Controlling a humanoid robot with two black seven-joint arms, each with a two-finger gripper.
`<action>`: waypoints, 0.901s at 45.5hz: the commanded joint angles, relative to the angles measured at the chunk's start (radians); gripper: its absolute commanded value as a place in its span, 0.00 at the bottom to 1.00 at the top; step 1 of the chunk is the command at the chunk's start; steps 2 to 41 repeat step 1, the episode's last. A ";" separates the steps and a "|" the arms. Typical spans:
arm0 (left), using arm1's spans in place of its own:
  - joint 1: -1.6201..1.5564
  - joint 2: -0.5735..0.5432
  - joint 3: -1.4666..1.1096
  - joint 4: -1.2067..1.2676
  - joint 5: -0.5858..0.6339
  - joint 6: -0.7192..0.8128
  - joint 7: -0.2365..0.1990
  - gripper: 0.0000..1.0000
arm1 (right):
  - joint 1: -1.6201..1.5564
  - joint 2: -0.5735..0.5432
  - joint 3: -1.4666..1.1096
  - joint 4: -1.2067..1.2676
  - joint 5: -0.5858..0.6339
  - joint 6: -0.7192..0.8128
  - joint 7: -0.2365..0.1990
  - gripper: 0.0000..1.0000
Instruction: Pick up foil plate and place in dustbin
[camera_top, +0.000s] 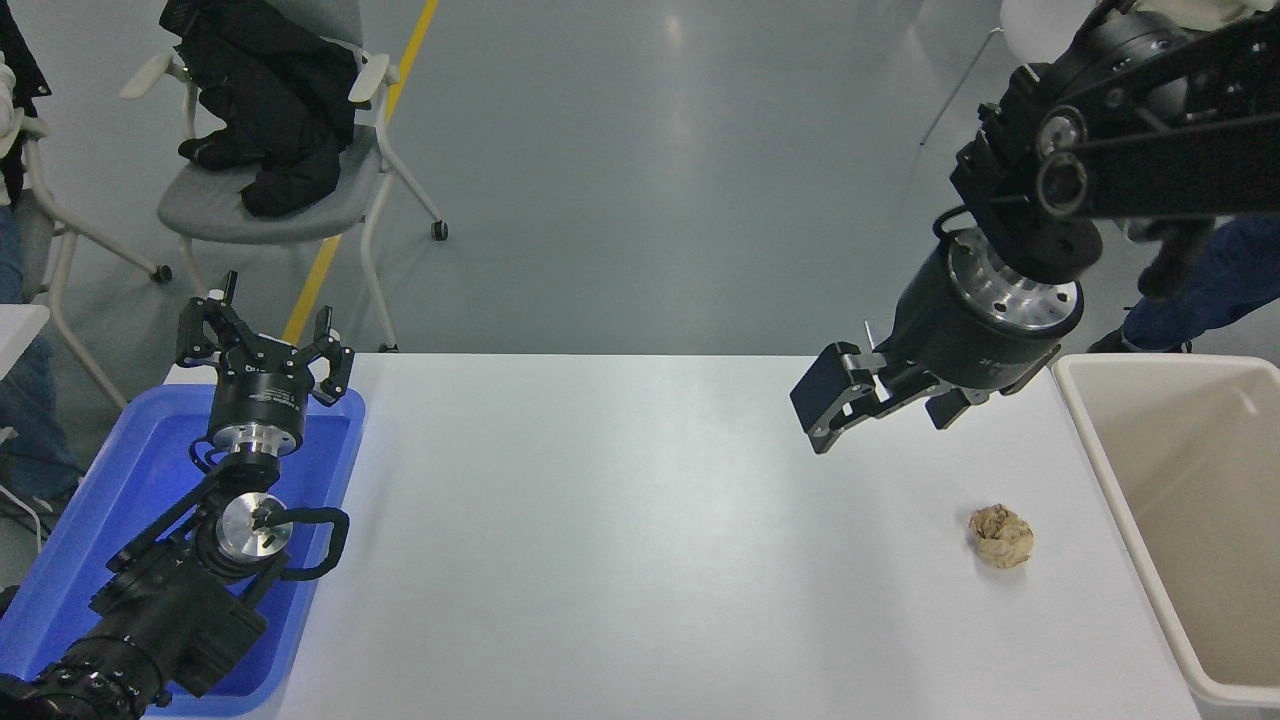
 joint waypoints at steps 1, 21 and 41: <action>-0.001 0.000 0.000 -0.001 0.000 0.000 0.000 0.99 | 0.031 0.045 -0.003 0.007 0.041 0.012 0.001 1.00; -0.001 0.000 0.000 -0.001 0.000 0.000 0.000 0.99 | 0.031 0.045 -0.003 0.007 0.041 0.012 0.001 1.00; -0.001 0.000 0.000 -0.001 0.000 0.000 0.000 0.99 | 0.031 0.045 -0.003 0.007 0.041 0.012 0.001 1.00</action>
